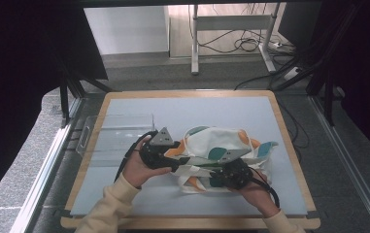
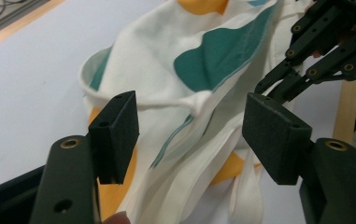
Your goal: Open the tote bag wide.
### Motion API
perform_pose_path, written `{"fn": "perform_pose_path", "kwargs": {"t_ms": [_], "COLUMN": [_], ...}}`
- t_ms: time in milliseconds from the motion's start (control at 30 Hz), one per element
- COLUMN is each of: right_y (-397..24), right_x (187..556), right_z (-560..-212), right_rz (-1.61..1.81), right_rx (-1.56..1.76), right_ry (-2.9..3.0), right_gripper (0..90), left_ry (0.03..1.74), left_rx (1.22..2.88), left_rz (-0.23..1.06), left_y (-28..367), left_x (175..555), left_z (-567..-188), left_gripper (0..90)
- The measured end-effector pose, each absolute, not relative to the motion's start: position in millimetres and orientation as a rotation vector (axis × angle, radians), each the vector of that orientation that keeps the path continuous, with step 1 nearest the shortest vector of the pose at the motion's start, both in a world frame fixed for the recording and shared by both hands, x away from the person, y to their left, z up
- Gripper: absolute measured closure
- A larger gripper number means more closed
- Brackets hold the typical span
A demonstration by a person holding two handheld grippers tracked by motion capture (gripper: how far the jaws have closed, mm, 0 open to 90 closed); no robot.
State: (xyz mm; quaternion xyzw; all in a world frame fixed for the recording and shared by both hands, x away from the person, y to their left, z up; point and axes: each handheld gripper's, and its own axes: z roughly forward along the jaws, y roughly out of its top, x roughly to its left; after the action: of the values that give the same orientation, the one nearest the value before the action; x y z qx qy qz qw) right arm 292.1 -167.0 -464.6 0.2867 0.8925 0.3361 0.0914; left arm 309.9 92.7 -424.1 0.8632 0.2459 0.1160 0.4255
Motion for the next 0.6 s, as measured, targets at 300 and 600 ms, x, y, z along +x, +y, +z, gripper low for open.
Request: {"fn": "perform_pose_path", "kwargs": {"t_ms": [300, 600], "right_y": [-168.9, -168.5], "right_x": [295.0, 294.5], "right_z": [-465.2, -465.0], "right_rz": [1.025, 1.023], "right_rx": [0.869, 0.861], "right_ry": [2.667, 2.668], "right_gripper": [84.3, 84.2], "left_ry": [0.585, 0.553], "left_rx": [2.195, 2.235], "left_rz": [0.247, 0.168], "left_y": [75.9, 60.7], "left_x": [329.6, 344.8], "left_z": [-428.9, -441.0], "left_gripper": [38.3, 38.7]}}
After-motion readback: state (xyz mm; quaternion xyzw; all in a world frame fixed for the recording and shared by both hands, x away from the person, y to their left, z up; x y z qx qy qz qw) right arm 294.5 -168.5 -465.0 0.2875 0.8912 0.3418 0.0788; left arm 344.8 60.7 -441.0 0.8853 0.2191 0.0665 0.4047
